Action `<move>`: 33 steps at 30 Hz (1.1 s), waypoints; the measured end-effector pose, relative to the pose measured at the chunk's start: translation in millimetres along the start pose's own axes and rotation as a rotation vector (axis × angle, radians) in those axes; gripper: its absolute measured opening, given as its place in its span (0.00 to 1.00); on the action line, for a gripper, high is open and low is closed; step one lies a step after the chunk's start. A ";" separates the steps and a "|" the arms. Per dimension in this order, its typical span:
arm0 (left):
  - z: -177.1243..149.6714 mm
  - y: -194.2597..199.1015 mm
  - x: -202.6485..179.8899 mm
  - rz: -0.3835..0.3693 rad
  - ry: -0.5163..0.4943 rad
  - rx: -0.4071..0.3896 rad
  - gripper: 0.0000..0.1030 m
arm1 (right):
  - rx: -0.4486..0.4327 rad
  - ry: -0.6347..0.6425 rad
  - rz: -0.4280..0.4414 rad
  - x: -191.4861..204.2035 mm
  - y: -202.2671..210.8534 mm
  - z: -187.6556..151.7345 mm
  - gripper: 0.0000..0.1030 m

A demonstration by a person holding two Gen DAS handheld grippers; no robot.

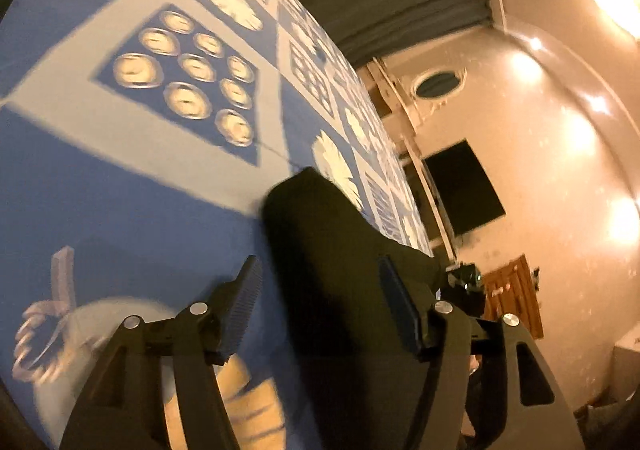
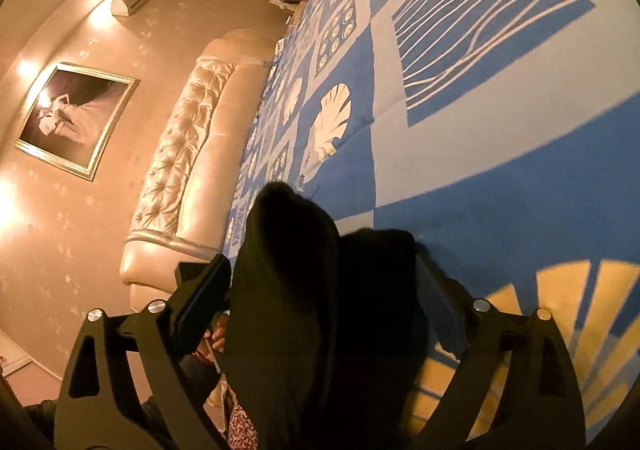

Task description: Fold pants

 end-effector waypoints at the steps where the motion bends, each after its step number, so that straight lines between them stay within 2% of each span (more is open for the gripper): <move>1: 4.3 -7.4 -1.3 0.003 -0.005 0.011 0.59 | 0.003 -0.003 -0.002 1.4 -1.9 2.1 0.90; 3: 12.6 -22.5 -1.5 0.010 -0.003 0.031 0.61 | 0.009 -0.015 -0.001 2.6 -4.4 6.2 0.90; 5: 18.3 -34.1 1.4 0.024 0.004 0.044 0.68 | 0.013 -0.023 0.005 2.7 -5.5 8.8 0.90; 10: 23.2 -42.9 10.9 0.052 0.039 0.035 0.69 | 0.018 -0.029 0.016 3.1 -8.2 12.3 0.89; 11: 24.1 -43.8 12.3 0.060 0.039 0.033 0.68 | 0.015 -0.031 0.012 3.2 -9.0 13.1 0.86; 12: 24.1 -43.9 13.3 0.070 0.038 0.033 0.64 | 0.012 -0.031 0.004 2.5 -9.1 15.0 0.83; 13: 23.3 -44.1 14.8 0.104 0.031 0.039 0.60 | 0.008 -0.035 -0.019 1.8 -10.6 15.0 0.74; 14: 19.9 -42.7 16.8 0.132 0.030 0.047 0.50 | 0.008 -0.041 -0.030 -0.2 -11.8 15.9 0.70; 15: 18.2 -41.9 19.6 0.149 0.035 0.050 0.43 | 0.008 -0.048 -0.034 -2.3 -12.7 16.5 0.60; 16: 16.7 -40.2 22.0 0.155 0.044 0.041 0.41 | 0.010 -0.062 -0.044 -6.1 -14.0 17.5 0.51; 18: 14.9 -38.0 25.5 0.165 0.056 0.029 0.32 | 0.006 -0.081 -0.041 -10.6 -14.4 18.4 0.45; 19: 14.2 -36.9 25.9 0.171 0.058 0.022 0.31 | 0.002 -0.082 -0.039 -11.8 -14.3 17.8 0.42; 24: 11.4 -30.7 23.7 0.206 0.063 -0.019 0.25 | -0.017 -0.060 -0.044 -9.8 -15.5 16.7 0.38; 33: 19.1 -33.8 22.8 0.252 0.032 -0.014 0.25 | -0.022 -0.055 -0.046 -6.5 -20.4 19.8 0.38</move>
Point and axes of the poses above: each gripper's, at about its wrist camera, not at the fingertips, and y roughly against the way its jaws point, x to its left, z to its top, the point moved 5 cm from there along -y, roughly the way its jaws point, and after that the axes turned 13 degrees about -y, right-handed, at the moved point
